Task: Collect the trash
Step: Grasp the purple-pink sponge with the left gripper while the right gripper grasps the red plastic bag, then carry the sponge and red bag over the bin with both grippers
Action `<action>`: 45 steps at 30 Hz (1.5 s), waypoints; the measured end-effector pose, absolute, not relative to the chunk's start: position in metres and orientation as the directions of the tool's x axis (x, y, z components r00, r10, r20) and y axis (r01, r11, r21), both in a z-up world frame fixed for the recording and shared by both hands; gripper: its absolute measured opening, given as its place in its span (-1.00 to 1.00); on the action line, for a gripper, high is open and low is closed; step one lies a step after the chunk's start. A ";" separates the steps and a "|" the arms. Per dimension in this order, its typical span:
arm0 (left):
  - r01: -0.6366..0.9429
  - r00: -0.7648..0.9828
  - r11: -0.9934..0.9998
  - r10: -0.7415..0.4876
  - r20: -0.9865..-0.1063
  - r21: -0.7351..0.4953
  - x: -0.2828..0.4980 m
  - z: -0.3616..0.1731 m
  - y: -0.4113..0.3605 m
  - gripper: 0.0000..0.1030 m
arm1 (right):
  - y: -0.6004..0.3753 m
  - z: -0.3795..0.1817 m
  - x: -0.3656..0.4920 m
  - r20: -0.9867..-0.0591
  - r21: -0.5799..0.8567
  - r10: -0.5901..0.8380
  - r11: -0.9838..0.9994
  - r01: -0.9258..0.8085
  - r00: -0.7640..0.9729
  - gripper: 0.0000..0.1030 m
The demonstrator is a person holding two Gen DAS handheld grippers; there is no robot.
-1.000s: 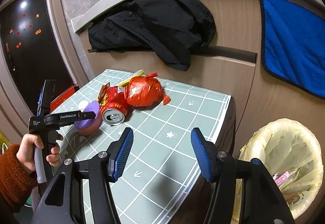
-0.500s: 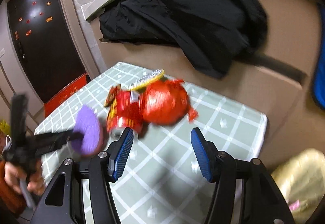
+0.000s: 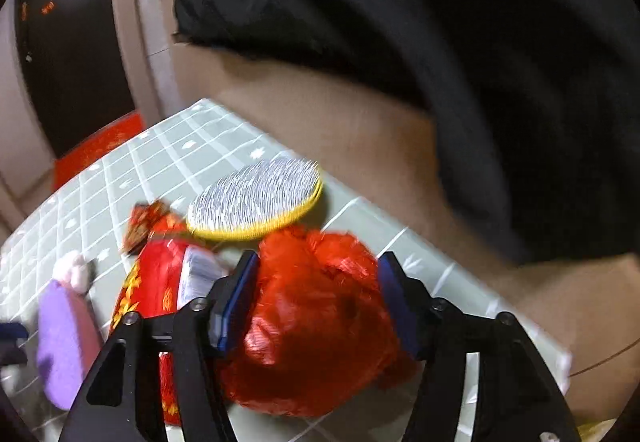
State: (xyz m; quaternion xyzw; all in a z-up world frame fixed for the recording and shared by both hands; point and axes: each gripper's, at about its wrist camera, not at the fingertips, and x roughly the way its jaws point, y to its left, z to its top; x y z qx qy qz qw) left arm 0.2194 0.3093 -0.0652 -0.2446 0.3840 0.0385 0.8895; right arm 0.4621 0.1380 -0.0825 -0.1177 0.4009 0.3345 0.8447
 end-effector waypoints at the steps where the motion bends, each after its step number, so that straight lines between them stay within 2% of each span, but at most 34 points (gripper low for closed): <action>1: -0.263 0.703 0.872 -0.120 -0.701 -0.413 0.220 -0.066 0.312 -0.14 | 0.136 -0.088 0.460 -0.782 0.076 0.456 0.747 -0.661 0.425 0.24; 3: -0.285 0.700 0.859 -0.116 -0.705 -0.425 0.222 -0.069 0.315 -0.11 | 0.130 -0.093 0.454 -0.799 0.063 0.438 0.742 -0.668 0.412 0.24; 8: -0.344 0.690 0.824 -0.104 -0.716 -0.451 0.232 -0.080 0.318 -0.07 | 0.091 -0.081 0.422 -0.783 0.050 0.416 0.782 -0.621 0.462 0.05; 14: -0.398 0.630 0.809 -0.103 -0.770 -0.433 0.256 -0.098 0.311 0.03 | 0.038 -0.070 0.375 -0.759 0.143 0.473 0.792 -0.594 0.447 0.04; 20: -0.470 0.619 0.766 -0.068 -0.782 -0.438 0.259 -0.102 0.308 0.22 | -0.012 -0.067 0.329 -0.728 0.200 0.496 0.813 -0.546 0.473 0.05; 26: -0.489 0.578 0.752 -0.100 -0.810 -0.442 0.270 -0.100 0.300 0.22 | -0.040 -0.067 0.301 -0.700 0.218 0.508 0.821 -0.527 0.502 0.05; 28: -0.475 0.578 0.756 -0.118 -0.807 -0.451 0.273 -0.100 0.295 0.17 | -0.045 -0.067 0.297 -0.687 0.233 0.518 0.821 -0.521 0.509 0.05; 30: -0.461 0.596 0.765 -0.109 -0.796 -0.450 0.271 -0.096 0.287 -0.03 | -0.047 -0.065 0.295 -0.675 0.253 0.532 0.818 -0.517 0.511 0.05; 36: -0.373 0.656 0.854 -0.033 -0.754 -0.362 0.266 -0.070 0.253 -0.32 | -0.055 -0.048 0.281 -0.634 0.241 0.545 0.813 -0.529 0.549 0.05; 41: -0.293 0.701 0.912 0.001 -0.713 -0.286 0.258 -0.049 0.227 -0.39 | -0.054 -0.040 0.277 -0.617 0.229 0.548 0.811 -0.538 0.564 0.05; 45: -0.241 0.735 0.955 0.064 -0.675 -0.173 0.247 -0.031 0.206 -0.39 | -0.053 -0.039 0.276 -0.617 0.225 0.545 0.813 -0.537 0.567 0.05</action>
